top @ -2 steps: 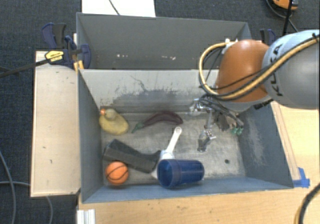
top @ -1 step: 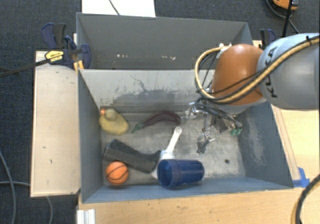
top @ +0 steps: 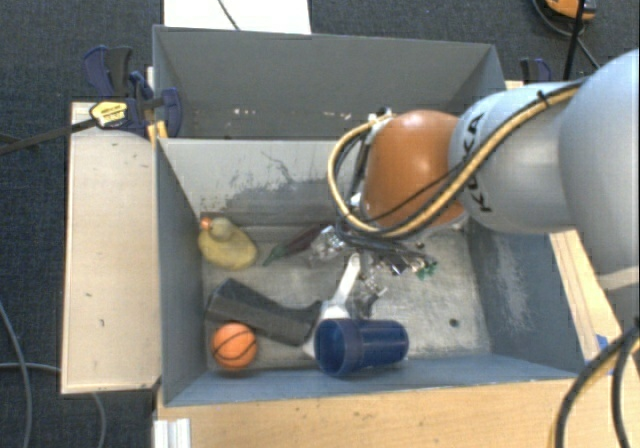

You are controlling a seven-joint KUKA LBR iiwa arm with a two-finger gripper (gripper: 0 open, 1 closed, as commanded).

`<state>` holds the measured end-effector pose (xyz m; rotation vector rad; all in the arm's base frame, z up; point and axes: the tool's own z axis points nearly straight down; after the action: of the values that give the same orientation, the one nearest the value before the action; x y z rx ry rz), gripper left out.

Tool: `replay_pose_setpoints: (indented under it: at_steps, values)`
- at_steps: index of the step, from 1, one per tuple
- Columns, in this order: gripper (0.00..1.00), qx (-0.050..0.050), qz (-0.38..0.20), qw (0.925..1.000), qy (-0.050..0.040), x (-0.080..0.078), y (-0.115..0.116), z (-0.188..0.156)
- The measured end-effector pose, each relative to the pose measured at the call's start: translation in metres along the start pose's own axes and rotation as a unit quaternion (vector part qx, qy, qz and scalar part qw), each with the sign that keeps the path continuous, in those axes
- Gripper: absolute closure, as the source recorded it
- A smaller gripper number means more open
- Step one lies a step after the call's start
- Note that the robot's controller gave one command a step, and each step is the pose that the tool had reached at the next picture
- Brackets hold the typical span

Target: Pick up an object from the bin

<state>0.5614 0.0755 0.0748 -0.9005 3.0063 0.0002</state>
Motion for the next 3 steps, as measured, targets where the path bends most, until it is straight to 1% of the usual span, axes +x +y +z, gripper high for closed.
replay_pose_setpoints:
  at_steps: [1, 3]
  values:
    - [1.0, 0.001, -0.009, 1.0, -0.0019, -0.0164, -0.0112, 0.0013]
    - [1.0, 0.0, -0.009, 1.0, -0.0008, -0.0155, -0.0108, -0.001]
